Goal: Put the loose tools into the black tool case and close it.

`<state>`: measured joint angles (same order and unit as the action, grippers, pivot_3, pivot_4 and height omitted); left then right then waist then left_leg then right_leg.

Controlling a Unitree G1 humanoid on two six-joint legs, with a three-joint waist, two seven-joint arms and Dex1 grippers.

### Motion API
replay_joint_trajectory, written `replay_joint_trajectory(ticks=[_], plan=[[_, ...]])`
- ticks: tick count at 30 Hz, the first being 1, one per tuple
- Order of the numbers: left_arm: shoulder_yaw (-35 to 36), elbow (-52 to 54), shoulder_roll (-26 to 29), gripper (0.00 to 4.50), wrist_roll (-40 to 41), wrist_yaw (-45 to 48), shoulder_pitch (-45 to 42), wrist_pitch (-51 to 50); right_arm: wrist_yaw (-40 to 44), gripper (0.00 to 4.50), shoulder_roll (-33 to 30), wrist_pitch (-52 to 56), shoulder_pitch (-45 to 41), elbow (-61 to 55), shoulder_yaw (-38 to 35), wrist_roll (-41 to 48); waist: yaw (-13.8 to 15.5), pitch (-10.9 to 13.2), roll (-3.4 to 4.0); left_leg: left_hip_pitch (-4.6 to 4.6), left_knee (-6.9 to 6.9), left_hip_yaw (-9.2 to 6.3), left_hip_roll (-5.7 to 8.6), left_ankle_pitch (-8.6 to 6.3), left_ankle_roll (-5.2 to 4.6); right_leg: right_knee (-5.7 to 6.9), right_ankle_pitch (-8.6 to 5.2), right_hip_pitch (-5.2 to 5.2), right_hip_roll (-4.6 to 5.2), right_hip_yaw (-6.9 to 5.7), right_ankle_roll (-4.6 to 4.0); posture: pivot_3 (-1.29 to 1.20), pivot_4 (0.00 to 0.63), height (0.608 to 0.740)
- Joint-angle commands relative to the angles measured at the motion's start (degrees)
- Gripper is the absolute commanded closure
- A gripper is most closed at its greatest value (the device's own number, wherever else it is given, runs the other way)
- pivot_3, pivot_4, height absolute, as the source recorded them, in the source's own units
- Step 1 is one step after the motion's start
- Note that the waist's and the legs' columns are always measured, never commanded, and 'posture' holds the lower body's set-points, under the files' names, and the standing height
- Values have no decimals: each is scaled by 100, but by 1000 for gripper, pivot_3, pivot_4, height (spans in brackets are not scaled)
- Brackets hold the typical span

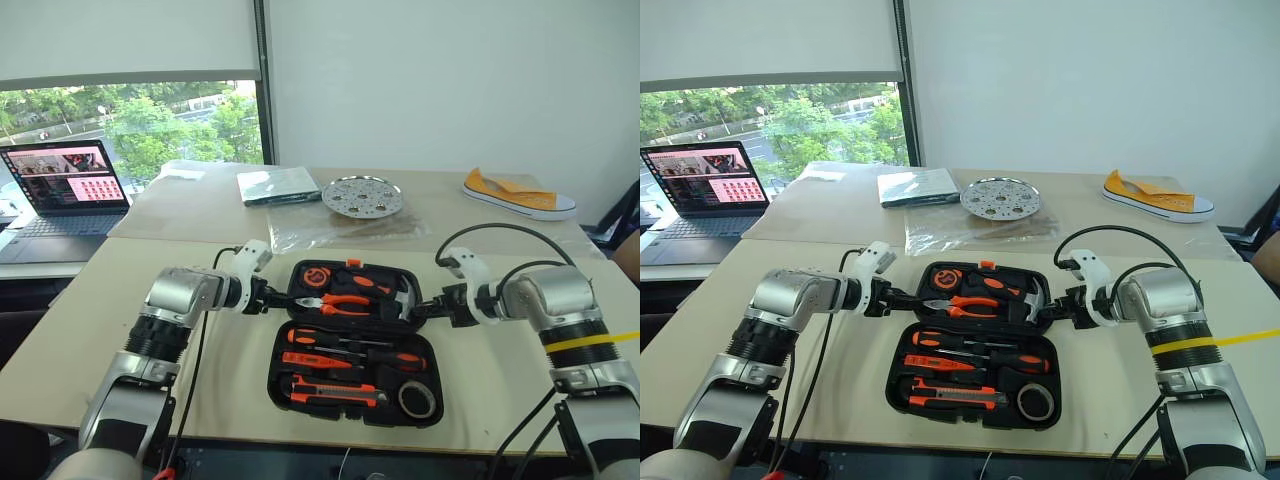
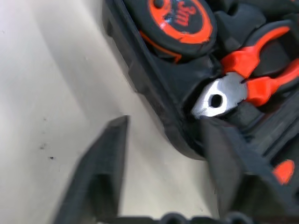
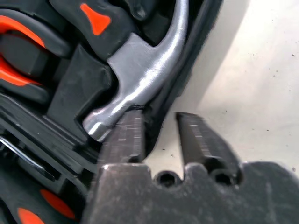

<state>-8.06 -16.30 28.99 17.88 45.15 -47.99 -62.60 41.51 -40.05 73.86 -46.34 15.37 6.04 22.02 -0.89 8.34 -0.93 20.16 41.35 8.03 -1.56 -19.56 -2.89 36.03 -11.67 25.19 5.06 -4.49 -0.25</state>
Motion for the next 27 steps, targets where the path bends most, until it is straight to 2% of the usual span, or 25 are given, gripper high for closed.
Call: replay_joint_trajectory(ticks=[1,3,4,8,12,13,15,20,26,27], plan=[[193,-60,-97,3678,-30,-227,43,133,-216,4500,25,-147,33,130,-111,-167,5,0,0,-3,5,0,0,1,1,4,1,-3,1,4,-1,0,150,740],[381,-92,-190,4414,50,-283,96,278,-213,4500,117,-405,93,42,-291,-86,11,0,1,-3,17,-1,0,2,2,11,2,-5,5,6,-2,0,150,740],[513,-91,-250,4462,104,-304,137,429,-155,4500,162,-662,154,-56,-400,-25,10,0,1,-3,24,-1,-1,3,3,17,3,-5,5,7,-4,0,150,740],[1100,-82,-488,4462,322,-154,367,1583,452,4500,66,-2216,640,-686,-502,-46,7,1,-1,0,29,1,-4,16,10,16,17,0,6,12,-9,0,150,740],[1212,-9,-485,4462,47,279,944,3897,703,4500,-116,-5576,1503,-1002,-581,-856,9,3,1,10,26,5,-3,22,14,17,25,18,2,19,-12,0,150,740],[1176,0,-439,4462,-37,308,1079,4198,771,4500,-216,-6401,1699,-913,-523,-1109,9,4,2,9,21,8,-1,23,15,17,25,21,1,21,-12,0,150,740],[1092,-70,-357,4462,-288,425,1326,5149,887,4500,-317,-7648,2004,-697,-478,-1408,9,4,2,8,-5,18,11,26,18,12,26,33,2,25,-12,0,150,740],[853,-460,-54,4462,-958,805,2009,7945,735,4500,-477,-9794,2659,-298,-418,-2042,-8,3,4,-1,-41,35,8,30,22,-10,23,33,-6,23,-15,0,150,740],[713,-1276,249,4462,-1542,680,2298,9711,192,4500,-581,-11279,3103,153,-374,-2804,-7,3,4,-48,-47,47,-13,29,22,-16,18,-4,-13,37,-20,0,150,740],[611,-1389,345,4487,-1683,717,2376,10087,225,4091,-613,-11380,3214,270,-340,-2810,-6,3,3,-64,-54,53,-13,29,23,-12,16,-8,-13,49,-21,0,150,740]])
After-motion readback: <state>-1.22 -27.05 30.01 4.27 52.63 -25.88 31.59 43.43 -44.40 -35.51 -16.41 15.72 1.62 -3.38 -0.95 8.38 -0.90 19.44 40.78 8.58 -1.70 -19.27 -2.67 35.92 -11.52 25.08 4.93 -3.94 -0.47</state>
